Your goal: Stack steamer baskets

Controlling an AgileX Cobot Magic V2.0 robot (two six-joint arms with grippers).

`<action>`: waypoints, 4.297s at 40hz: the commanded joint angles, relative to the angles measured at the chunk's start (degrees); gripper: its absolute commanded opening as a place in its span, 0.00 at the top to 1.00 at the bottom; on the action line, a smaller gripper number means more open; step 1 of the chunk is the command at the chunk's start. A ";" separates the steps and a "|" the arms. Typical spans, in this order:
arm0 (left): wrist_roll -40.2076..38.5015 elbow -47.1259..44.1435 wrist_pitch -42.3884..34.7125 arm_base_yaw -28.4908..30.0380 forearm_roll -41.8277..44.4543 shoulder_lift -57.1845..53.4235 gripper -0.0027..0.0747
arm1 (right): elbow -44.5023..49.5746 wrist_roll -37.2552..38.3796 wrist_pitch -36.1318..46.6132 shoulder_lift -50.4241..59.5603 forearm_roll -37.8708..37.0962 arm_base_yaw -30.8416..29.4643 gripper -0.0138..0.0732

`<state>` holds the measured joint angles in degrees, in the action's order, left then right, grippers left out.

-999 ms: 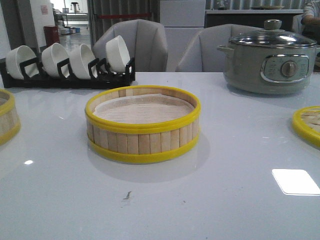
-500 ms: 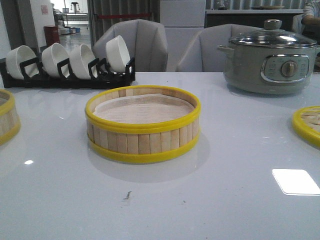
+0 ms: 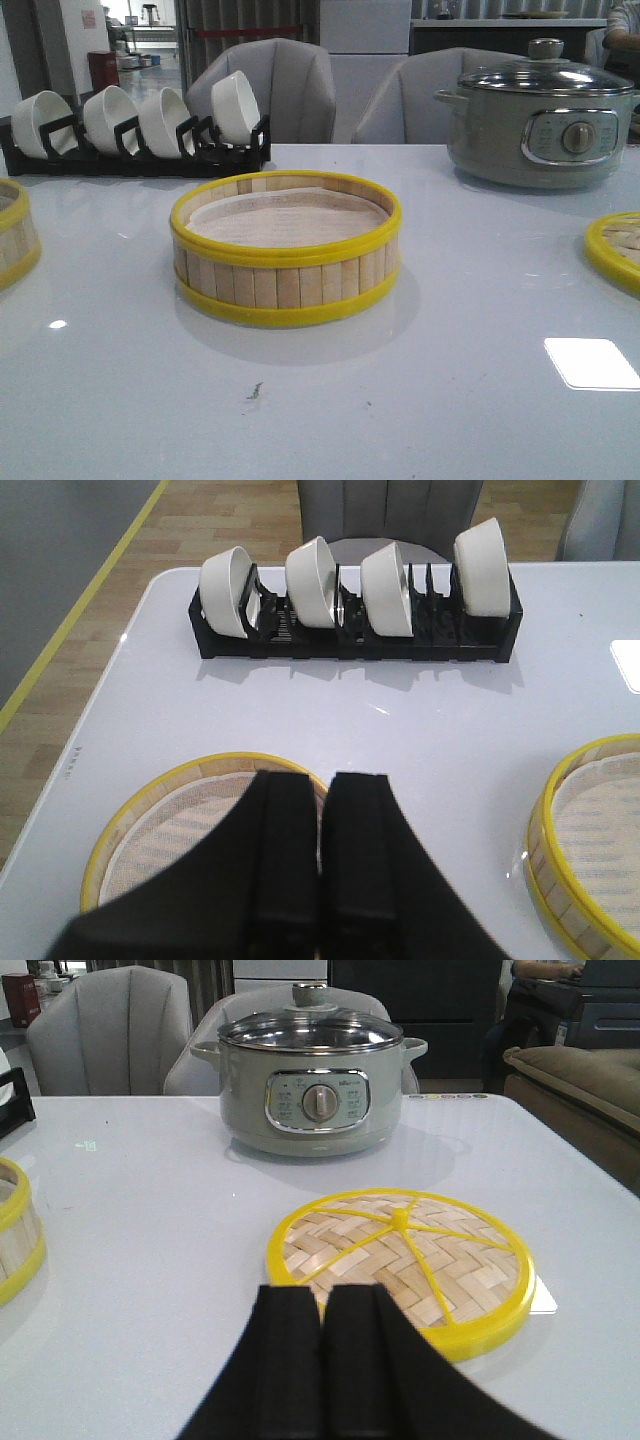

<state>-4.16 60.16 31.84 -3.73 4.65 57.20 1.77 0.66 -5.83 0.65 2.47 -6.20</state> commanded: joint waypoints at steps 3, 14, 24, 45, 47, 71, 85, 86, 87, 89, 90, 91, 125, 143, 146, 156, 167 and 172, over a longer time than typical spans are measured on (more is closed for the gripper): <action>-0.07 2.30 -7.32 0.22 0.04 -0.69 0.86 | -0.90 -0.66 5.43 1.16 -0.17 -0.26 0.80; -0.07 2.30 -6.69 0.22 -0.08 0.27 0.86 | -0.90 -0.66 5.43 1.16 -0.17 -0.26 0.80; -0.07 2.30 -6.28 0.22 -0.08 1.34 0.86 | -0.90 -0.66 5.43 1.16 -0.17 -0.26 0.80; -0.07 2.30 -4.81 0.22 0.15 2.43 0.86 | -0.90 0.75 12.18 1.16 -0.12 -0.26 0.80; -0.07 2.30 -4.68 0.22 0.15 2.43 0.86 | -0.90 2.75 14.32 1.16 -0.12 -0.26 0.80; -0.07 2.30 -4.71 0.22 0.30 2.43 0.86 | -36.15 5.11 -3.99 -28.52 -0.23 0.17 0.80; -0.07 2.30 -4.32 0.22 0.30 2.43 0.86 | -43.75 5.11 -4.56 -48.12 -0.17 0.19 0.80; -0.07 2.30 -4.43 0.22 0.30 2.43 0.86 | -43.75 5.11 -4.56 -48.74 -0.17 0.19 0.80; -0.07 2.30 -4.43 0.22 0.30 2.43 0.86 | -43.75 5.11 -4.50 -49.16 -0.17 0.19 0.80; -0.07 2.30 -4.52 0.22 0.30 2.43 0.86 | -43.75 5.11 -4.50 -50.01 -0.17 0.19 0.80; -0.07 2.30 -4.52 0.22 0.30 2.43 0.86 | -43.75 5.11 -4.50 -50.49 -0.17 0.19 0.80; -0.07 2.30 -4.55 0.22 0.30 2.43 0.86 | -43.75 5.11 -4.50 -50.77 -0.17 0.19 0.80; 0.04 2.30 -3.26 0.22 2.66 8.41 0.42 | -43.75 5.11 -3.56 -51.42 -0.17 0.19 0.33; 0.04 5.51 -8.02 0.22 1.84 31.65 0.40 | -43.75 5.11 -6.78 -51.42 -0.17 0.19 0.33; 0.04 7.14 -8.02 0.22 1.75 34.88 0.40 | -43.75 5.11 -6.91 -51.42 -0.17 0.19 0.33; 0.04 11.16 -8.03 0.22 -1.60 41.42 0.40 | -43.75 5.11 -8.34 -51.42 -0.17 0.19 0.33; 0.04 11.51 -9.13 -0.35 -1.73 44.16 0.40 | -43.75 5.11 -8.50 -51.42 -0.17 0.19 0.33; 0.04 11.51 -9.58 -1.87 -1.63 45.85 0.40 | -43.75 5.11 -8.50 -51.42 -0.17 0.19 0.33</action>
<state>-4.16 69.87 25.61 -4.38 3.33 104.65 -39.58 6.18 -18.14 -51.20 2.47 -6.20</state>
